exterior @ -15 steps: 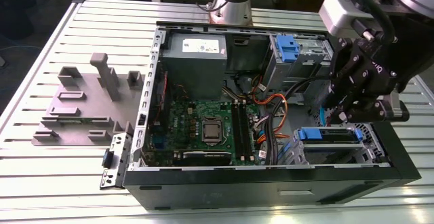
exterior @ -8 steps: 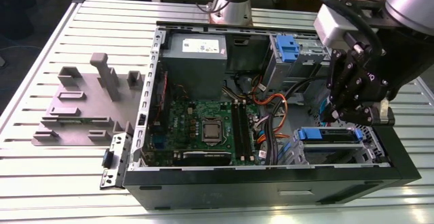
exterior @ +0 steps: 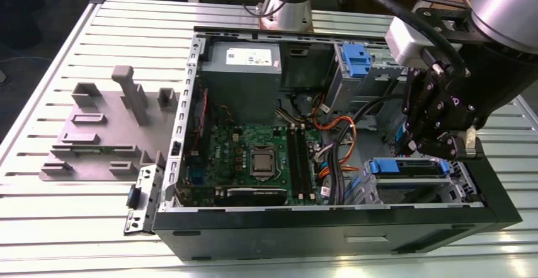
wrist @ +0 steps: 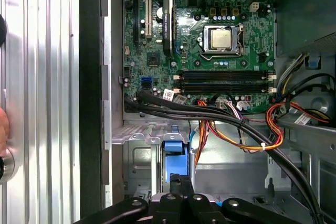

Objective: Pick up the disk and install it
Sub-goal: 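Insert the first disk wire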

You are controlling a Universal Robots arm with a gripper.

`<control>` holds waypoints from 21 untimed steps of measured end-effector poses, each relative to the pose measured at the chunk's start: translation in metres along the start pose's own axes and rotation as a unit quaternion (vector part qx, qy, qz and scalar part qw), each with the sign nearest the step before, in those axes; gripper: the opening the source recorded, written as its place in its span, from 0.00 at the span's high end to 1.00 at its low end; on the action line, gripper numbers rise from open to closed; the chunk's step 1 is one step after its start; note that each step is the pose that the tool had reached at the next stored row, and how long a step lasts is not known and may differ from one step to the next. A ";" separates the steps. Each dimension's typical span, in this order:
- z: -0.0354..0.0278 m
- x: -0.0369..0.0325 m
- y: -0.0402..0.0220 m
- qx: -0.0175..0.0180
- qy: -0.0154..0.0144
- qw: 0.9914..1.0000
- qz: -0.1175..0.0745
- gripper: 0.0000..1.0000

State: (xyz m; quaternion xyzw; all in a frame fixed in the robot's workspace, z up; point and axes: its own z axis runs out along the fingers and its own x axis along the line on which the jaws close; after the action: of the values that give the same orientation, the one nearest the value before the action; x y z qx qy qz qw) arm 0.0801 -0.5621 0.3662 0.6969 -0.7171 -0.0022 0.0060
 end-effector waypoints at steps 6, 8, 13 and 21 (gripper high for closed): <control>0.0001 0.0000 0.0000 0.000 0.000 1.000 0.000 0.89; 0.0001 0.0000 -0.0001 0.000 0.000 1.000 0.000 0.89; 0.0002 -0.0001 -0.0044 0.000 0.000 1.000 0.000 0.89; 0.0004 -0.0008 -0.0265 -0.007 0.000 1.000 0.000 0.89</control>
State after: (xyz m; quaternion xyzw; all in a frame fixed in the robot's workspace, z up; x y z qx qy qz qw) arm 0.1066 -0.5621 0.3655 0.6969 -0.7171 -0.0069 0.0108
